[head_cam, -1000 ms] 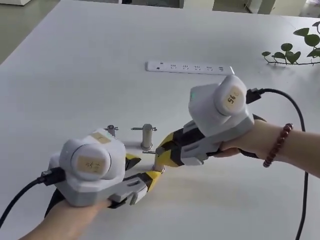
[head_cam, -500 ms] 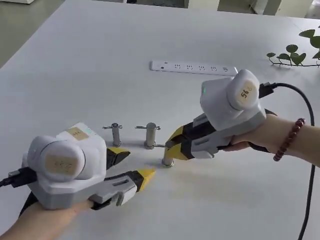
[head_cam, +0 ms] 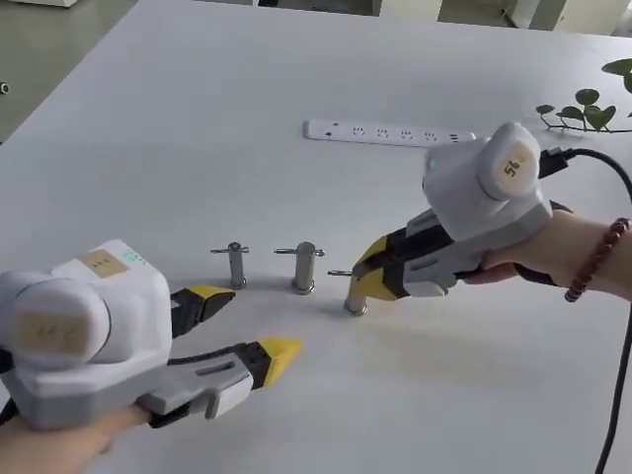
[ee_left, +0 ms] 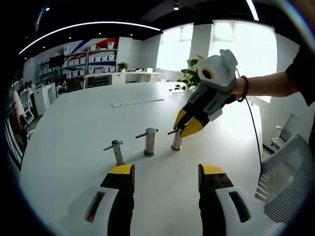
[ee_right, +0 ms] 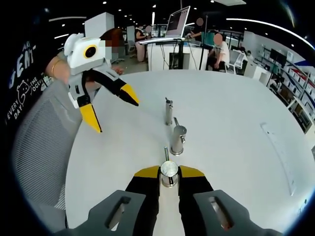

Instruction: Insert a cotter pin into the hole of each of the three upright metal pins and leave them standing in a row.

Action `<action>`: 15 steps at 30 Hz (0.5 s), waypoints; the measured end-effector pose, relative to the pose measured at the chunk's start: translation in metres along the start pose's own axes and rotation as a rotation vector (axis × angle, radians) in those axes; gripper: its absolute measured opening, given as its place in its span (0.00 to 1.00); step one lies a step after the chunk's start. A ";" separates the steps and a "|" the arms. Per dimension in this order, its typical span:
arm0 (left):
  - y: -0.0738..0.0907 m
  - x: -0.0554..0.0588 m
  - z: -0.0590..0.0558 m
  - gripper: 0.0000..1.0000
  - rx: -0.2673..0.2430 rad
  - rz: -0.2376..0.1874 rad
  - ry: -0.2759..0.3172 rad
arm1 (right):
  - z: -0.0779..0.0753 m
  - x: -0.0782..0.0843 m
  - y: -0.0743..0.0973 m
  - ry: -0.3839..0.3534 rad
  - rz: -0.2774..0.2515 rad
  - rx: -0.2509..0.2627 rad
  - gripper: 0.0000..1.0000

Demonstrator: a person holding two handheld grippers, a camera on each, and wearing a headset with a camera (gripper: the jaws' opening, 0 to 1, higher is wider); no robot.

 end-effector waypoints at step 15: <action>0.003 -0.005 -0.002 0.58 0.009 -0.019 -0.010 | -0.013 0.010 0.002 -0.017 0.019 0.014 0.08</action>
Point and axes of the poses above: the centre of the closed fingertips' face, and the gripper's own axes: y roughly backward along the fingers, z roughly to its left, x roughly out of its underside, the point moved 6 cm from there along y, roughly backward along the fingers, and after that the axes turned 4 degrees about y, right-handed, at the moved point
